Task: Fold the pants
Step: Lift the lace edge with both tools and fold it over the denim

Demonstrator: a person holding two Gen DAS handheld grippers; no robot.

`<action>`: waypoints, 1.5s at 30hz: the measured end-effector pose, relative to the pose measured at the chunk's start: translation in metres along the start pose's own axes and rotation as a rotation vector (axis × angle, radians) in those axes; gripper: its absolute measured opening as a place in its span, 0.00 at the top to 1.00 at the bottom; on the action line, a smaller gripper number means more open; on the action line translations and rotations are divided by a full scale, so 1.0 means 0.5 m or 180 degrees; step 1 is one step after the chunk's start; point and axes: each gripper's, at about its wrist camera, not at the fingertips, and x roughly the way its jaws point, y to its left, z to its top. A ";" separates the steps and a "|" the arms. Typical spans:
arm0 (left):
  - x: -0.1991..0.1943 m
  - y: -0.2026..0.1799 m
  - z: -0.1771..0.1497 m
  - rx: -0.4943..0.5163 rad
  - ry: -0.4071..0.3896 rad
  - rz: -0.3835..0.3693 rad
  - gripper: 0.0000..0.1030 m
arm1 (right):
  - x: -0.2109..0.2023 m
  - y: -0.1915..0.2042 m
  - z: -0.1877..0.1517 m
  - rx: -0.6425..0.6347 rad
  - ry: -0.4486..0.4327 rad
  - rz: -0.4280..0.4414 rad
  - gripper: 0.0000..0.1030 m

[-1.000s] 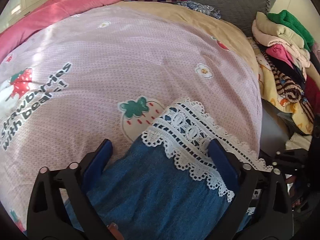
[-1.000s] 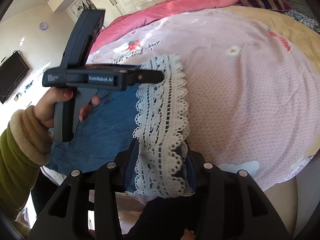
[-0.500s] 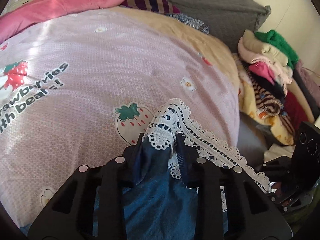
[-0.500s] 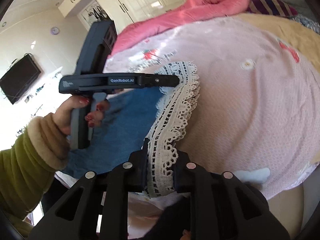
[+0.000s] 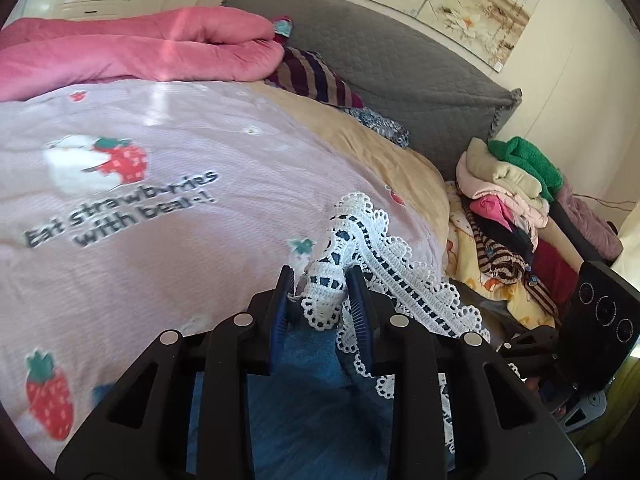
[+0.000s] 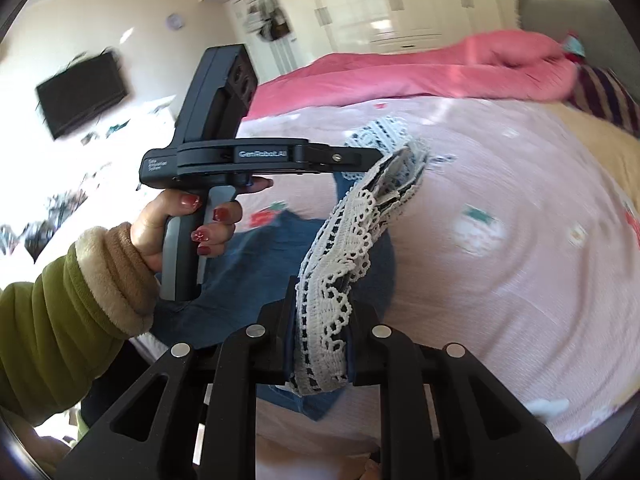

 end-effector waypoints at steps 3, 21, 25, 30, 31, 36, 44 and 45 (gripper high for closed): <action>-0.049 0.037 -0.035 -0.0121 -0.0048 0.0095 0.80 | 0.042 0.060 0.006 -0.0242 0.0142 0.0085 0.83; -0.224 0.170 -0.179 -0.0973 -0.0295 0.0661 0.47 | 0.207 0.284 -0.065 -0.1159 0.0733 0.0029 0.83; -0.249 0.167 -0.186 -0.1041 -0.0411 0.0768 0.40 | 0.210 0.292 -0.076 -0.1181 0.0743 0.0090 0.79; -0.288 0.165 -0.196 -0.1200 -0.0609 0.0870 0.33 | 0.206 0.302 -0.085 -0.1115 0.0696 0.0292 0.49; -0.294 0.165 -0.198 -0.1235 -0.0627 0.0908 0.31 | 0.205 0.304 -0.086 -0.1110 0.0686 0.0323 0.46; -0.322 0.162 -0.209 -0.1302 -0.0720 0.1051 0.29 | 0.187 0.297 -0.081 -0.0984 0.0637 0.0464 0.39; -0.344 0.121 -0.239 -0.1272 -0.0691 0.1148 0.22 | 0.106 0.227 -0.036 -0.0510 0.0311 0.0722 0.32; -0.347 0.112 -0.247 -0.1258 -0.0696 0.1127 0.21 | 0.097 0.223 -0.033 -0.0489 0.0281 0.0778 0.27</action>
